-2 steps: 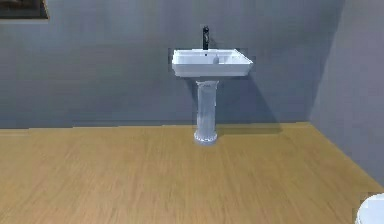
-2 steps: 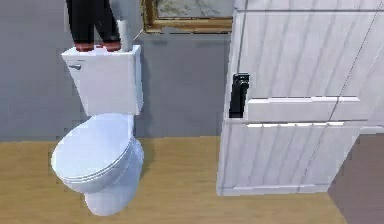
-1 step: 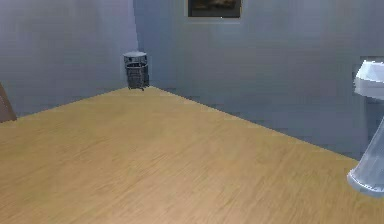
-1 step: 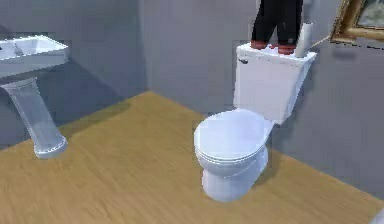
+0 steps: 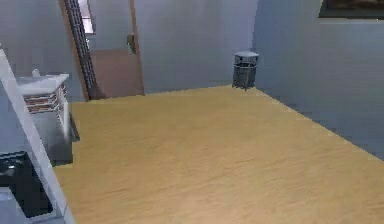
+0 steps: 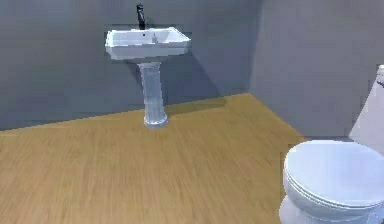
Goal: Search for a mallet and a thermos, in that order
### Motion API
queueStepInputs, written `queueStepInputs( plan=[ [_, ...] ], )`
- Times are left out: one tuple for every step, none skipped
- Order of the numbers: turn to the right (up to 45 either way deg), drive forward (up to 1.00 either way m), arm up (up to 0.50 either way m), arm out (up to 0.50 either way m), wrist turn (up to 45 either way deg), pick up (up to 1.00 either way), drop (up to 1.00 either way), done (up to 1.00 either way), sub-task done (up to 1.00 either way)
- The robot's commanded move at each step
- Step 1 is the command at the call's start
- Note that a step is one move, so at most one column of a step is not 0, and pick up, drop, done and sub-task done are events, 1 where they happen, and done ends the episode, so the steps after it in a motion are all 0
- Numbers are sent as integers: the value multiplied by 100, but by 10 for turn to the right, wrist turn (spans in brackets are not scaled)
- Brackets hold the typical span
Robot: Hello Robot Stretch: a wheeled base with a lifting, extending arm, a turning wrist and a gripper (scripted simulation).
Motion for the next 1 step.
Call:
queueStepInputs(
  plan=[
    [0,40,0,0,0,0,0,0,0]
  ],
)
